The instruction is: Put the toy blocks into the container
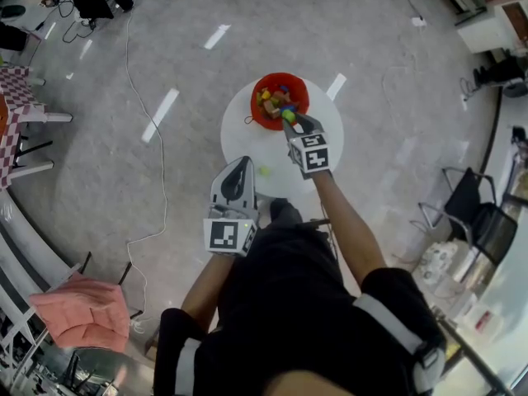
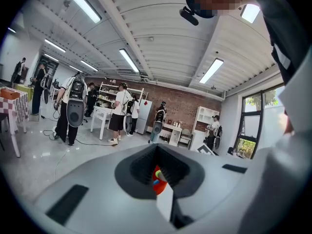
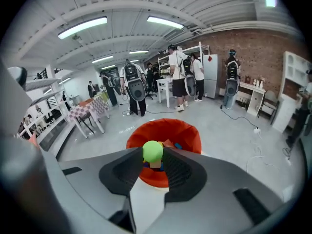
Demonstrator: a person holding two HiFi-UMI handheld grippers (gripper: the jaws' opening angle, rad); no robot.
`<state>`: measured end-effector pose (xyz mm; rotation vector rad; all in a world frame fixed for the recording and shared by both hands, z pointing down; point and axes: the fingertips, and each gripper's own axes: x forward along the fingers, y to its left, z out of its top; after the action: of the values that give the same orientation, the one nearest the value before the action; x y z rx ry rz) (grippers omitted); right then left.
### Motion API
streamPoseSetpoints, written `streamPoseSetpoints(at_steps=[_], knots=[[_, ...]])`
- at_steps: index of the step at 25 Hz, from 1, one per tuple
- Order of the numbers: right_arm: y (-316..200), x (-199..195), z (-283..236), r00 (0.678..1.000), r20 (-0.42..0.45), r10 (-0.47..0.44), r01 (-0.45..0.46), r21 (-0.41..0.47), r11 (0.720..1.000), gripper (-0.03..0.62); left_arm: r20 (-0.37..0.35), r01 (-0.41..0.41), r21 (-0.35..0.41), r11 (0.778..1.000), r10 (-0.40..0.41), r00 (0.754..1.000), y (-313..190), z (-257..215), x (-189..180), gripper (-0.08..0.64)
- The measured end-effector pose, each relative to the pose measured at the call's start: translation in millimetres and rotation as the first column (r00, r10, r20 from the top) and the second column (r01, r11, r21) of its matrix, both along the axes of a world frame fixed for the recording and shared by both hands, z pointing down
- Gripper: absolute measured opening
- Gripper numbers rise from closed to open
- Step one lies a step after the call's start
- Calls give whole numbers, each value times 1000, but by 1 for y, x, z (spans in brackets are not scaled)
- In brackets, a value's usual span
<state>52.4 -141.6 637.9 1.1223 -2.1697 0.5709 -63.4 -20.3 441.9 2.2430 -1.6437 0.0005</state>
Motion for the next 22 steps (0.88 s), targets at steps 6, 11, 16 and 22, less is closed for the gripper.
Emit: streamPoseSetpoints(at_steps=[6,11,16,22], knots=[[-2,-1,30,997,-73,36,-44,-116,992,123,13,-2,-20,1000,2,1000,6,8,-3,-12],[2,0,33,997,-73,40,-48,-114,992,123,-5,1,-22,1000,-2,1000,2,9,-4,-12],[11,2,16,998,-34,44,-46,-51,998,122,-17,-2,-9,1000,2,1000,3,3,-1,-12],[43,3,-4,999,9,44,-44,15,999,17,-25,5,-1,1000,-5,1000,2,-1,-4,-12]])
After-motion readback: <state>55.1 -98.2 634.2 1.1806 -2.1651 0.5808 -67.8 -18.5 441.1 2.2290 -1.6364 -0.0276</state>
